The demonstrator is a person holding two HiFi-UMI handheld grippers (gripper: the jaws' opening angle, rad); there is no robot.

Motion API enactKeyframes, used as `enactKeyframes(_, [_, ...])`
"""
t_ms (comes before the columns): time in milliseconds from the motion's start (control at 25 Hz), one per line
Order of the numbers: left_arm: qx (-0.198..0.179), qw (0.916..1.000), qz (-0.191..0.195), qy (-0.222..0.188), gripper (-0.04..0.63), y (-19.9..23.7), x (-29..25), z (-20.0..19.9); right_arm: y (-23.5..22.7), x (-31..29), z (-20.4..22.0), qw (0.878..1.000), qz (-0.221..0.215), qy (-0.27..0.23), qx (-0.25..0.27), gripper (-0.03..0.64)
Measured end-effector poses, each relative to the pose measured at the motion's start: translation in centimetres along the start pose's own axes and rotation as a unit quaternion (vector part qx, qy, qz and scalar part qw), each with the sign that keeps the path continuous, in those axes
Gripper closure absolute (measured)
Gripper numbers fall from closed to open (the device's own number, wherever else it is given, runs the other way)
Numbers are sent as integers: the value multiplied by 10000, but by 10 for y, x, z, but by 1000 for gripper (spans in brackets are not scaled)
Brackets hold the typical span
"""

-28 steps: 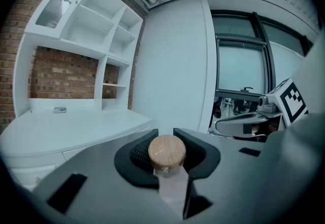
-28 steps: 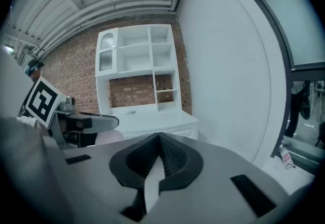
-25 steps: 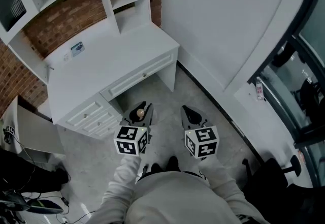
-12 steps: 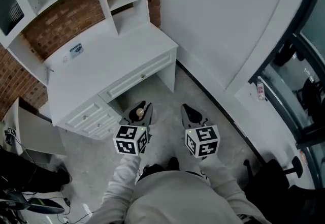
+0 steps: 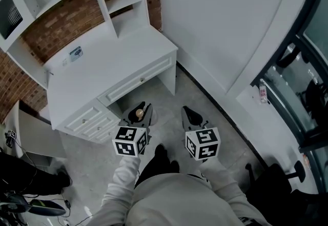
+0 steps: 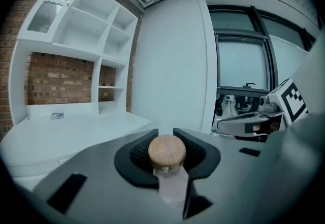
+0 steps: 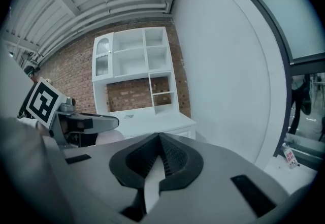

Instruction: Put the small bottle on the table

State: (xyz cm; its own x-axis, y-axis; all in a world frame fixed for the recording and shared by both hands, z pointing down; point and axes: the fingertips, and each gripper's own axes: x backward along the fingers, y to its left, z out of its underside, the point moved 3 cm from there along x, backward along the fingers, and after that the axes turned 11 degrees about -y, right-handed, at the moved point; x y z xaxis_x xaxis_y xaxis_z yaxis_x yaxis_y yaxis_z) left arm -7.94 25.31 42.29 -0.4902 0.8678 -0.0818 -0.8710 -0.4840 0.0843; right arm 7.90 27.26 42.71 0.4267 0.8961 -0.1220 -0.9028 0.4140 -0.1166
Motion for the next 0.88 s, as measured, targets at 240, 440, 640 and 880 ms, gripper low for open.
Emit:
enactKeyframes(240, [25,10000,13,23,489,11,-23,1,-15,-18,-2,10000,84,4,-19,589])
enactKeyframes(440, [56,10000,41,47,489,27,-51,3,-27,-43,-3,9999,127,43,-11,589])
enactKeyframes(640, [44,9999,79,67,490,49,-84,1,-38,-79,-7,9999,154,68,-3,589])
enactKeyframes(880, [22,9999,127,113,490,80,-129,-1,-56,-129,-13,9997,216,87,-46,589])
